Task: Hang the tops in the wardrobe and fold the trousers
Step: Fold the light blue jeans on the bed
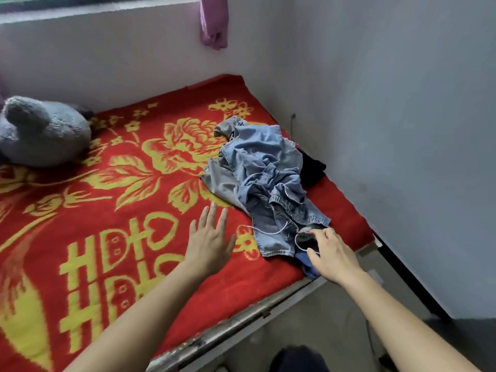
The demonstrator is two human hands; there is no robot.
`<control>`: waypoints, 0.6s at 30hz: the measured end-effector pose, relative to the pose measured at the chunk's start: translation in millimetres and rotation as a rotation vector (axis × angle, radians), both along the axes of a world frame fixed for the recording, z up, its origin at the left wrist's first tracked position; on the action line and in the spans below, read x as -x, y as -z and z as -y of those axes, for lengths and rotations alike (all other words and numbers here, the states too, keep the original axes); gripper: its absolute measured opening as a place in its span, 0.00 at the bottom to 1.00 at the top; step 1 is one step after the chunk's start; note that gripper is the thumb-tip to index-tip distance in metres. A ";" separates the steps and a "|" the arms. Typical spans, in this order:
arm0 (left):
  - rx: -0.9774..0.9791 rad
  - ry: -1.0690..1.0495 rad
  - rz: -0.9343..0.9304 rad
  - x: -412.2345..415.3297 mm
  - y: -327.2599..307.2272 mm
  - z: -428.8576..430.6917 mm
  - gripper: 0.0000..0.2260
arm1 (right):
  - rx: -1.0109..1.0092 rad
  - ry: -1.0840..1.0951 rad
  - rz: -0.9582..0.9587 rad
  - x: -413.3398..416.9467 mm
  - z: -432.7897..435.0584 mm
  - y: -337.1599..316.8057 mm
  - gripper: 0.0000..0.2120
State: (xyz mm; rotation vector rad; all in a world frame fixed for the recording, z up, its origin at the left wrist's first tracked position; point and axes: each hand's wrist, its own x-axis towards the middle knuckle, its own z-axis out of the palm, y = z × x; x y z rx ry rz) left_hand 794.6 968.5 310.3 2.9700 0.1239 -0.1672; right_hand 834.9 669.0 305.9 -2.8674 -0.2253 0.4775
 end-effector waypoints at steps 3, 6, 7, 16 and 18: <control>0.016 0.056 -0.055 -49.9 29.7 24.9 0.32 | -0.002 0.046 -0.058 -47.2 18.1 27.9 0.21; 0.017 0.107 -0.115 -105.5 62.4 53.3 0.32 | -0.022 0.019 -0.113 -106.4 28.1 69.0 0.22; 0.007 0.130 -0.136 -126.2 74.3 62.2 0.32 | -0.038 0.013 -0.145 -127.2 29.3 85.1 0.23; -0.071 0.199 -0.339 -279.5 215.0 117.5 0.33 | -0.149 -0.070 -0.432 -270.7 6.7 252.8 0.32; -0.066 0.124 -0.417 -299.2 245.8 117.5 0.32 | -0.192 -0.004 -0.501 -289.6 1.7 287.6 0.39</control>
